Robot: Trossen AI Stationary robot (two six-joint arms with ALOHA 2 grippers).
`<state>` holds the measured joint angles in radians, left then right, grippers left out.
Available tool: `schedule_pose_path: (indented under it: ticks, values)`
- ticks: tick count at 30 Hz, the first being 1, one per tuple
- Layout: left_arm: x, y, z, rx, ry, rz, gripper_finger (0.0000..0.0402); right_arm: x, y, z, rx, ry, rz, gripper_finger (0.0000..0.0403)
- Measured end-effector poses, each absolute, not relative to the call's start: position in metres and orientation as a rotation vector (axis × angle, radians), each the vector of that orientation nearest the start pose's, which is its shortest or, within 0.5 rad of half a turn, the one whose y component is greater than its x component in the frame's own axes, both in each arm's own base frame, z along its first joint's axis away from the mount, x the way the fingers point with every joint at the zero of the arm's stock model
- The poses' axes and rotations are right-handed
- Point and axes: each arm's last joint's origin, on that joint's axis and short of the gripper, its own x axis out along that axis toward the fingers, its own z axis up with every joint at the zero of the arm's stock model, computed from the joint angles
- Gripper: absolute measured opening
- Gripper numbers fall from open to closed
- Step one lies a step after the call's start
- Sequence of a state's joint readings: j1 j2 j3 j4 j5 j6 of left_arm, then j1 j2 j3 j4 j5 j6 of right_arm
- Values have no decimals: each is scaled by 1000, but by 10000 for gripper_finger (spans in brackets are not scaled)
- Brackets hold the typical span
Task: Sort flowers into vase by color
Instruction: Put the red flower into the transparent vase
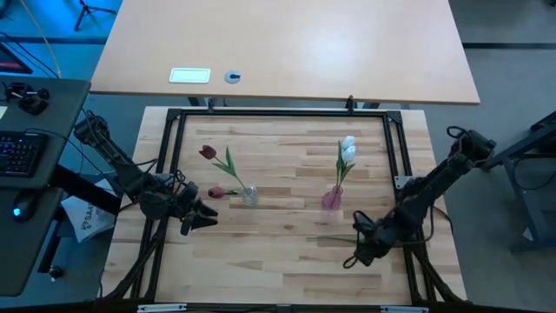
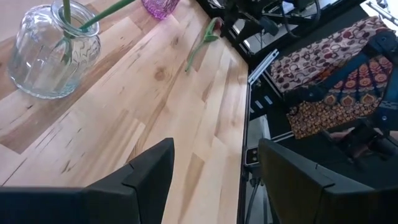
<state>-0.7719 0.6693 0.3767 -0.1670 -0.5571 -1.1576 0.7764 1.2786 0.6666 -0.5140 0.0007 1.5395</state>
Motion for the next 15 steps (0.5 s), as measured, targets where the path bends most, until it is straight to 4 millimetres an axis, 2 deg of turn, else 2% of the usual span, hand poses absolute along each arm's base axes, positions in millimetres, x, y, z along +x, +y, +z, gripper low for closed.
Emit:
schedule_pose_path:
  ticks: [3, 6, 10, 15]
  values:
    - [116, -92, 213, -876, 432, 26, 220, 162, 147, 177, 716, 1323, -117, 256]
    - [116, -92, 213, -903, 441, 22, 220, 162, 141, 172, 563, 1396, -40, 282]
    - [117, -96, 210, -930, 519, -32, 220, 160, 137, 165, 392, 1441, 20, 290]
    - [120, -104, 201, -965, 632, -46, 220, 164, 133, 160, 307, 1416, -31, 291]
